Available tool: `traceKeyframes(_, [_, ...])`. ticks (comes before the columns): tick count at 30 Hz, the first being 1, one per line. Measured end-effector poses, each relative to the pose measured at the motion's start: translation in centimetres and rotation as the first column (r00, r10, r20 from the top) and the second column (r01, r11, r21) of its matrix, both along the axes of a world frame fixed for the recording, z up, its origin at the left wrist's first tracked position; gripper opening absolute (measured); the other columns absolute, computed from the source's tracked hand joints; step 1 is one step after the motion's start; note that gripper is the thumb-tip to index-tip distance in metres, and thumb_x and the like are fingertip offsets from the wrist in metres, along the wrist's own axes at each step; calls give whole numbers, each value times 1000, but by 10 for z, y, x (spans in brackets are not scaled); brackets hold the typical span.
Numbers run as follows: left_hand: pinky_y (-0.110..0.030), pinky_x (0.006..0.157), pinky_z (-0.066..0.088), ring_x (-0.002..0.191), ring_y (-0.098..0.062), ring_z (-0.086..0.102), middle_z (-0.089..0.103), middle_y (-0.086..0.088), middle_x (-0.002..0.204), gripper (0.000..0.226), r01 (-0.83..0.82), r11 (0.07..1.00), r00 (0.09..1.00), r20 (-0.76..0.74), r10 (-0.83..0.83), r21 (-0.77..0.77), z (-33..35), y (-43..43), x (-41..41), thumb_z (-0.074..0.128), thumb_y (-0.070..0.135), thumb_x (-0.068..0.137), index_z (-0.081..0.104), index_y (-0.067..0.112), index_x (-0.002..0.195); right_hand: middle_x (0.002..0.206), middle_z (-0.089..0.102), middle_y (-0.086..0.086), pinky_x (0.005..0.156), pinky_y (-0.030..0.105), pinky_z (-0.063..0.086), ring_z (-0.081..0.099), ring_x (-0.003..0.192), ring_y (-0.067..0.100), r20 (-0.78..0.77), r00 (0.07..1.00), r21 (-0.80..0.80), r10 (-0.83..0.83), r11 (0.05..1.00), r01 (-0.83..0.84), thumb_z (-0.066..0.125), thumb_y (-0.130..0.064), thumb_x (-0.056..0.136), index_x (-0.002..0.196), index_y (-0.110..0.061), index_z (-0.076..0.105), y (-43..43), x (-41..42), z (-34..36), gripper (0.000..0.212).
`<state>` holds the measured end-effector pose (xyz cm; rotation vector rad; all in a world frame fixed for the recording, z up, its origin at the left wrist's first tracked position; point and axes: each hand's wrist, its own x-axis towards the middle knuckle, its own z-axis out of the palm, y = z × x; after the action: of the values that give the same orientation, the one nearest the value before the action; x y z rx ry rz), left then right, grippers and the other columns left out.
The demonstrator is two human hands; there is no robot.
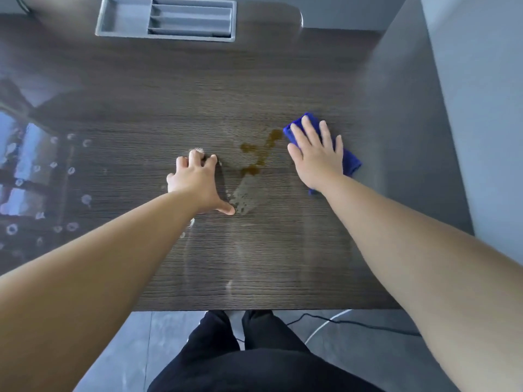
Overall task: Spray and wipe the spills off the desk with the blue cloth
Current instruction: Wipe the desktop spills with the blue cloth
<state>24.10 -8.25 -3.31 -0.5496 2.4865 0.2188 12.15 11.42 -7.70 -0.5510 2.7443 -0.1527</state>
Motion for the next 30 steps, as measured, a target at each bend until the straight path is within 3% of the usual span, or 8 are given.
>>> traceKeyframes(3, [-46, 99, 40, 134, -28, 19, 18, -2, 148, 124, -9, 1000, 1000, 3, 9, 3, 0, 0, 0, 81, 63, 50, 16, 26, 148, 159, -12, -6, 115, 54, -3, -12, 145, 27, -33, 998, 40, -46, 998, 48, 13, -50, 99, 150, -31, -1, -25, 7, -1, 56])
traceKeyframes(8, [-46, 97, 42, 131, -28, 22, 21, -2, 145, 124, 12, 1000, 1000, 25, -12, -9, 1, 0, -1, 80, 65, 50, 16, 25, 148, 160, -2, -9, 117, 52, 1, -5, 147, 22, -78, 938, 42, 337, 941, -334, 21, -49, 99, 150, -33, 8, 3, 10, 1, 54])
traceKeyframes(14, [-43, 87, 47, 127, -29, 25, 26, -3, 138, 119, 14, 1000, 999, 46, -13, -27, 5, 2, -7, 82, 63, 48, 24, 22, 143, 159, -10, -8, 115, 53, -5, -12, 146, 25, -19, 998, 2, -57, 998, 57, 12, -50, 99, 150, -34, 2, -36, -25, 1, 54])
traceKeyframes(16, [-42, 83, 48, 125, -29, 26, 28, -4, 133, 114, 8, 1000, 999, 50, -6, -29, 7, 3, -10, 83, 62, 46, 29, 20, 138, 160, -9, -5, 114, 54, -4, -11, 146, 27, -49, 995, 22, 88, 996, -87, 14, -51, 99, 151, -31, 1, -44, -5, 2, 57])
traceKeyframes(18, [-44, 84, 49, 123, -29, 26, 28, -4, 131, 111, 6, 1000, 999, 51, -4, -27, 7, 4, -11, 85, 60, 45, 33, 18, 134, 160, -6, -5, 115, 53, -2, -8, 146, 26, -71, 940, 34, 333, 943, -331, 16, -51, 99, 151, -31, 4, -33, 9, 3, 57])
traceKeyframes(20, [-47, 86, 50, 123, -30, 26, 27, -5, 131, 111, 2, 1000, 998, 55, -1, -24, 6, 4, -11, 85, 59, 44, 33, 18, 133, 160, -2, -9, 116, 51, 0, -6, 147, 22, -76, 887, 20, 456, 890, -455, 17, -49, 99, 150, -34, 8, -19, -6, 3, 54])
traceKeyframes(26, [-46, 89, 49, 125, -29, 25, 26, -4, 134, 116, 6, 1000, 998, 55, -5, -25, 5, 3, -10, 84, 62, 45, 29, 19, 137, 159, -9, -7, 114, 53, -6, -12, 146, 25, -25, 994, -4, 102, 995, -102, 13, -49, 100, 150, -33, 3, -55, -32, 1, 54])
traceKeyframes(30, [-47, 91, 48, 127, -29, 23, 25, -3, 136, 119, -3, 1000, 999, 42, 4, -13, 4, 1, -9, 84, 61, 44, 27, 20, 140, 159, -6, -8, 115, 52, -6, -10, 146, 23, -36, 897, -13, 440, 898, -441, 18, -50, 99, 150, -33, 5, -46, 4, 3, 56])
